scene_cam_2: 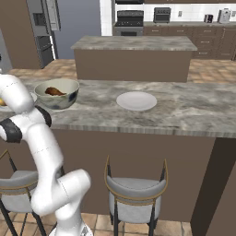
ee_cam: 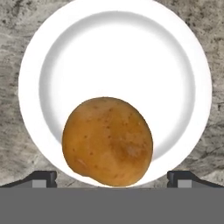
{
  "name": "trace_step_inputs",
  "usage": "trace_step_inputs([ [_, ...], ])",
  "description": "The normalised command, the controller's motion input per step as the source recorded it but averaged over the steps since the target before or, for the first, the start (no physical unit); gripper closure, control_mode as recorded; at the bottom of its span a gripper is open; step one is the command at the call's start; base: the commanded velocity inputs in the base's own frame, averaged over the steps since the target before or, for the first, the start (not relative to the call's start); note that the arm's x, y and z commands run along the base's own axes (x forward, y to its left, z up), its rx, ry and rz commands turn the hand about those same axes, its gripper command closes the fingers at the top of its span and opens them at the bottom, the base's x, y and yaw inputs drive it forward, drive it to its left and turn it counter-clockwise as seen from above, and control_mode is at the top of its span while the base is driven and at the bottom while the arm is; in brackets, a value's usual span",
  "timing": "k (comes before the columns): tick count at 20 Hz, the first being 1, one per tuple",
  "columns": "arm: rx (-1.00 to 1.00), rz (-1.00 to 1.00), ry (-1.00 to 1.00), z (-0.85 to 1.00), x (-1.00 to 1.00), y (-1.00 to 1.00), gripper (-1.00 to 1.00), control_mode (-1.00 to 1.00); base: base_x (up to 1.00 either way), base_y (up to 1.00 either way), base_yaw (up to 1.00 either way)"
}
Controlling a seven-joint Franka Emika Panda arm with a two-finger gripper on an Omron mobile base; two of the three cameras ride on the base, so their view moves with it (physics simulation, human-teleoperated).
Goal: Pick the chicken drumstick and potato from their plates and place them in the bowl. Then put the bowl in the fridge.
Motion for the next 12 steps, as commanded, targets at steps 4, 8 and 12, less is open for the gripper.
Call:
trace_step_inputs([
  [4,0.0,0.0,0.0,-0.09,0.0,-0.24,-1.0,-1.0,0.0,0.0,0.0],
  [8,0.0,0.0,0.0,-0.05,0.0,-0.22,-1.0,-1.0,0.0,0.0,0.0],
  [12,0.0,0.0,0.0,-0.06,-0.02,-0.2,-1.0,-1.0,0.0,0.0,0.0],
])
